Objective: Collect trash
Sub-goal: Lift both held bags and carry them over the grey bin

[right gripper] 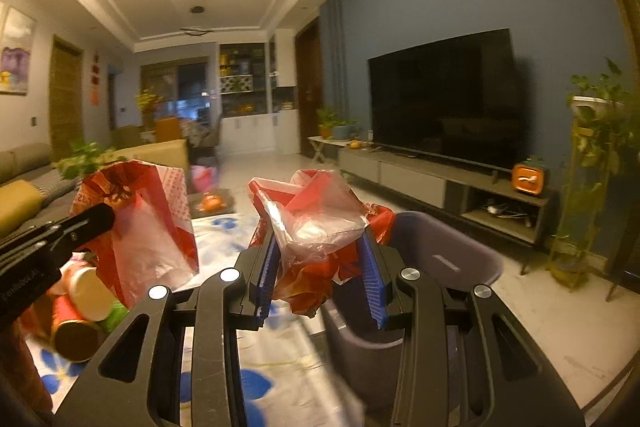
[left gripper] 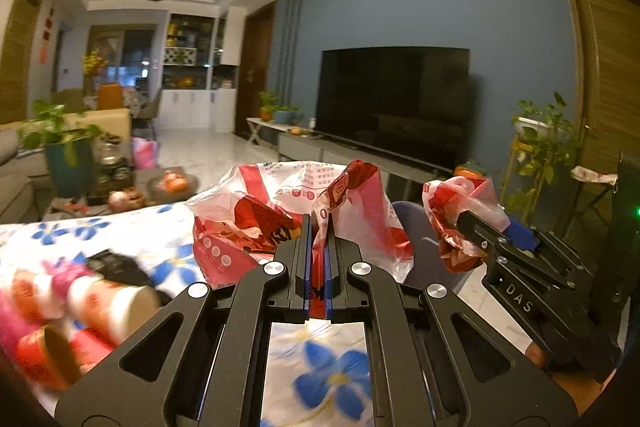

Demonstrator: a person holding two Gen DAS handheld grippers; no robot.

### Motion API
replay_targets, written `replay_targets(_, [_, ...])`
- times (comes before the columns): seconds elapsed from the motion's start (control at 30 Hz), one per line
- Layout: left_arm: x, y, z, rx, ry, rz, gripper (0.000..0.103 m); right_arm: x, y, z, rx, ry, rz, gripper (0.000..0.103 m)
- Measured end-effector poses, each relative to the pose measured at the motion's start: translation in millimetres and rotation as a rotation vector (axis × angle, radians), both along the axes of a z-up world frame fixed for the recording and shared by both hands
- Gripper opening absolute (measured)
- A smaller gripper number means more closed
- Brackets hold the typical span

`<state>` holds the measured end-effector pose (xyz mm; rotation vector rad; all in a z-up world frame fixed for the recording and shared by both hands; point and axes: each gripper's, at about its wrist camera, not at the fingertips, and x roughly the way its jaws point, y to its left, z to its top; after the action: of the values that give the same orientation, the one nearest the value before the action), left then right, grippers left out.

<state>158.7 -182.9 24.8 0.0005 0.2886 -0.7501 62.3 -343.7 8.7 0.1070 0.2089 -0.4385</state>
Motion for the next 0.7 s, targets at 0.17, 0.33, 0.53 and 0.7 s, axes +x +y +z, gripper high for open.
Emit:
replay_targets(0.17, [14, -42, -4, 0.009, 0.002, -0.052, 0.004, 1, -31, -6, 0.008, -0.004, -0.072, 0.038])
replay_targets(0.33, [29, -76, -4, 0.01, 0.008, -0.088, 0.004, 6, -54, -10, 0.029, -0.01, -0.123, 0.038])
replay_targets(0.53, [40, -111, -8, 0.009, 0.007, -0.125, 0.004, 16, -67, -9, 0.028, -0.01, -0.15, 0.038])
replay_targets(0.7, [50, -133, -13, 0.018, 0.025, -0.15, 0.004, 23, -77, -10, 0.034, -0.011, -0.169, 0.038])
